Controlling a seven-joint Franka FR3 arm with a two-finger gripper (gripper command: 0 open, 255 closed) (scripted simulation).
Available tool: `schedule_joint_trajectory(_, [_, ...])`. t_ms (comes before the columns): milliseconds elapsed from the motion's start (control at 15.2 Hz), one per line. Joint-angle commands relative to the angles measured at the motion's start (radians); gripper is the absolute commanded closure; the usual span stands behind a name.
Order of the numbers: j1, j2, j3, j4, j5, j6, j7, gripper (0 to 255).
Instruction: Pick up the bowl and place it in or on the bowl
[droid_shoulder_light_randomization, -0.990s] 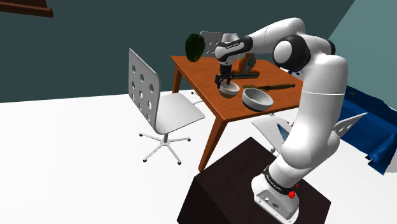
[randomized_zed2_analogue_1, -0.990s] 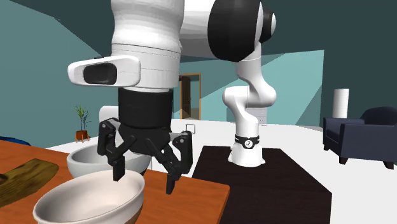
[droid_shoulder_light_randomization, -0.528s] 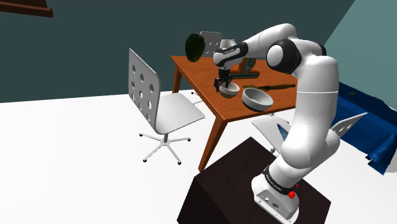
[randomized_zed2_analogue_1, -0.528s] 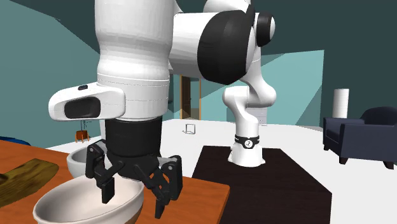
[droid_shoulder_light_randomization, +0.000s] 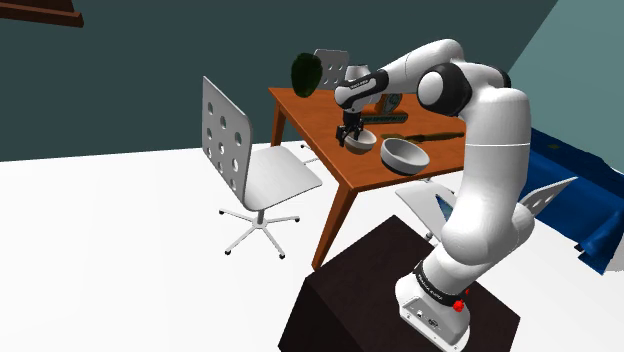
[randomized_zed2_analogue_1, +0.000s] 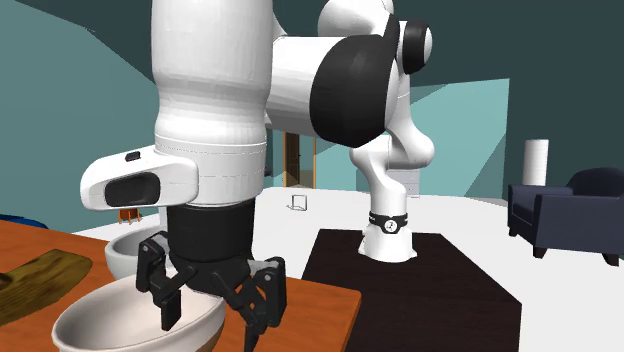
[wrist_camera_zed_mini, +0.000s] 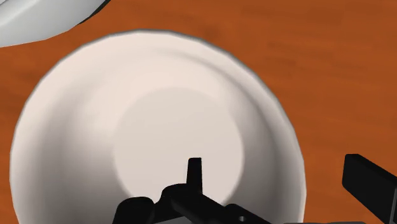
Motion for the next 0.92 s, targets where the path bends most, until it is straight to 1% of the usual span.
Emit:
schedule_joint_trajectory(0, [0.000, 0.000, 0.000, 0.000, 0.000, 0.000, 0.000, 0])
schedule_joint_trajectory(66, [0.000, 0.000, 0.000, 0.000, 0.000, 0.000, 0.000, 255])
schedule_joint_trajectory(660, [0.000, 0.000, 0.000, 0.000, 0.000, 0.000, 0.000, 255])
schedule_joint_trajectory(858, [0.001, -0.021, -0.001, 0.010, -0.001, -0.030, -0.004, 255])
